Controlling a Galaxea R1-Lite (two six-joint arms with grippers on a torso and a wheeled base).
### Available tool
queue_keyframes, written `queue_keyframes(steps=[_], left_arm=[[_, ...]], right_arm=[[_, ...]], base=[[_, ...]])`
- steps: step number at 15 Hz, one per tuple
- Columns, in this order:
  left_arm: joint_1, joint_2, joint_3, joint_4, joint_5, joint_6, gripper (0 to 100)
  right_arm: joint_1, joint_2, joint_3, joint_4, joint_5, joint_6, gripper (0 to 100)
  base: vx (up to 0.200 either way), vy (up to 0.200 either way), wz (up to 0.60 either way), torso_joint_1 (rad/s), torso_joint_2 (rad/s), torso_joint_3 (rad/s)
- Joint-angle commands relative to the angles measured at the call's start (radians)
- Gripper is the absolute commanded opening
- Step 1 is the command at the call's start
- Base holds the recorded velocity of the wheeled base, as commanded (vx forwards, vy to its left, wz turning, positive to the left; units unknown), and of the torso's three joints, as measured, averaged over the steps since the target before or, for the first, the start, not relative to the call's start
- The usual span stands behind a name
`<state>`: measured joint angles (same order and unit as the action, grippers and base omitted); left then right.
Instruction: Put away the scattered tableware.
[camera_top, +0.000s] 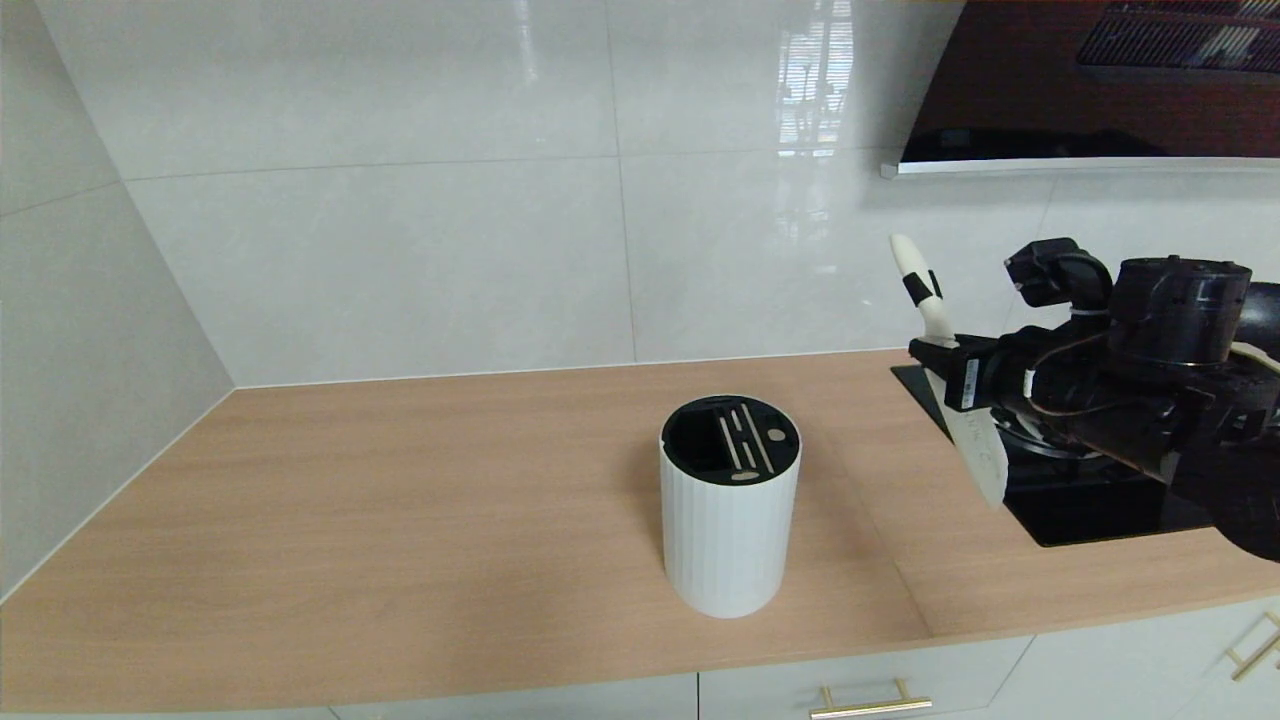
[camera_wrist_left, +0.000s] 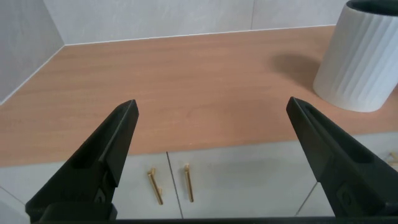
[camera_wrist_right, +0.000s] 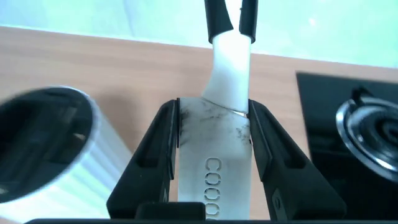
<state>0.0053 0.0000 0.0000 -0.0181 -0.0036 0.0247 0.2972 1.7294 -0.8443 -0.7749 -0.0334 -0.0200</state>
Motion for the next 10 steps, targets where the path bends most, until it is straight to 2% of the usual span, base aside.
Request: queue_keyframes(steps=[1,2,3,4,5,6,7,8,9,10], left_arm=[[0.001,0.0,-0.029,-0.011,-0.01,-0.002,100],[-0.005,0.009,-0.075,-0.002,-0.029,-0.002,100],[-0.016,0.049,-0.137,0.021,-0.076,-0.005,100],[-0.038,0.199,-0.276,0.086,-0.217,-0.023,100],[-0.038,0.268,-0.31,0.087,-0.249,-0.026,100],[-0.038,0.489,-0.416,0.086,-0.319,-0.026,100],[-0.041,0.643,-0.5,0.086,-0.338,-0.026,100],[-0.067,0.781,-0.575,0.083,-0.346,-0.032,100],[-0.134,0.945,-0.676,0.053,-0.345,-0.083,100],[-0.192,1.037,-0.733,0.009,-0.346,-0.164,100]], right_arm=[[0.036,-0.021,-0.013,-0.001,-0.002,-0.001,0],[0.045,-0.024,-0.007,-0.001,-0.002,-0.001,0],[0.059,-0.03,-0.003,-0.001,-0.01,-0.001,0],[0.123,-0.048,0.021,-0.003,-0.042,-0.001,0],[0.146,-0.051,0.027,-0.003,-0.052,-0.001,0],[0.206,-0.056,0.057,-0.003,-0.062,-0.006,0],[0.235,-0.047,0.054,-0.003,-0.062,-0.015,0],[0.247,-0.027,0.028,-0.001,-0.06,-0.017,0],[0.267,-0.011,-0.004,-0.001,-0.068,-0.021,0],[0.272,-0.013,-0.016,-0.001,-0.068,-0.023,0]], base=[[0.0,0.0,0.0,0.0,0.0,0.0],[0.0,0.0,0.0,0.0,0.0,0.0],[0.0,0.0,0.0,0.0,0.0,0.0],[0.0,0.0,0.0,0.0,0.0,0.0],[0.0,0.0,0.0,0.0,0.0,0.0],[0.0,0.0,0.0,0.0,0.0,0.0],[0.0,0.0,0.0,0.0,0.0,0.0],[0.0,0.0,0.0,0.0,0.0,0.0],[0.0,0.0,0.0,0.0,0.0,0.0],[0.0,0.0,0.0,0.0,0.0,0.0]])
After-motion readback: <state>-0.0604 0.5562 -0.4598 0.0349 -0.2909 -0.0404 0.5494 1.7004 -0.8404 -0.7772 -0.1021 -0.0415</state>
